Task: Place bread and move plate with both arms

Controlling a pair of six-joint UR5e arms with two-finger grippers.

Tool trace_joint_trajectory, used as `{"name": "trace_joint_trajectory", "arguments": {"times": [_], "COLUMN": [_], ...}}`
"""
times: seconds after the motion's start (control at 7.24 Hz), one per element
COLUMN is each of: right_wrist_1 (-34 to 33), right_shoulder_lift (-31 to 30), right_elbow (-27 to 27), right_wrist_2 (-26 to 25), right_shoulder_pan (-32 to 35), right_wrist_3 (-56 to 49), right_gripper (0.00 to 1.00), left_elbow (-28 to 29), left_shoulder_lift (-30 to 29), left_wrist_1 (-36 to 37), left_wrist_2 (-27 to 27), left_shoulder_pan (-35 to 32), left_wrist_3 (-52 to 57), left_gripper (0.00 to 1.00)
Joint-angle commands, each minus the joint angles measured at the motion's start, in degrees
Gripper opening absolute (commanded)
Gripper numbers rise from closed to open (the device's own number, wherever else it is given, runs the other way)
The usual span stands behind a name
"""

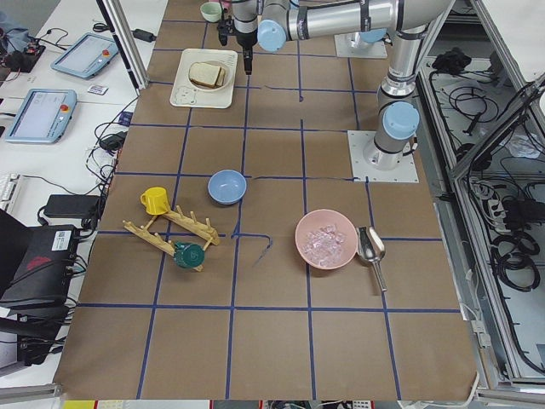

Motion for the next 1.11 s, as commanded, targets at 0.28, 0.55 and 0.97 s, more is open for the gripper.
{"name": "trace_joint_trajectory", "arguments": {"times": [0.28, 0.55, 0.97], "right_wrist_1": [-0.08, 0.09, 0.45], "right_shoulder_lift": [-0.11, -0.38, -0.38], "right_elbow": [0.28, 0.28, 0.28], "right_wrist_2": [0.21, 0.38, 0.56], "right_shoulder_pan": [0.0, 0.0, 0.0], "right_wrist_3": [0.1, 0.1, 0.01], "right_gripper": [1.0, 1.0, 1.0], "left_elbow": [11.54, 12.02, 12.11], "left_shoulder_lift": [1.16, 2.8, 3.43], "left_wrist_1": [-13.17, -13.12, -13.12], "left_wrist_2": [4.1, 4.98, 4.89], "left_shoulder_pan": [0.54, 1.15, 1.68], "left_wrist_3": [3.47, 3.74, 3.74], "left_gripper": [1.0, 1.0, 1.0]}}
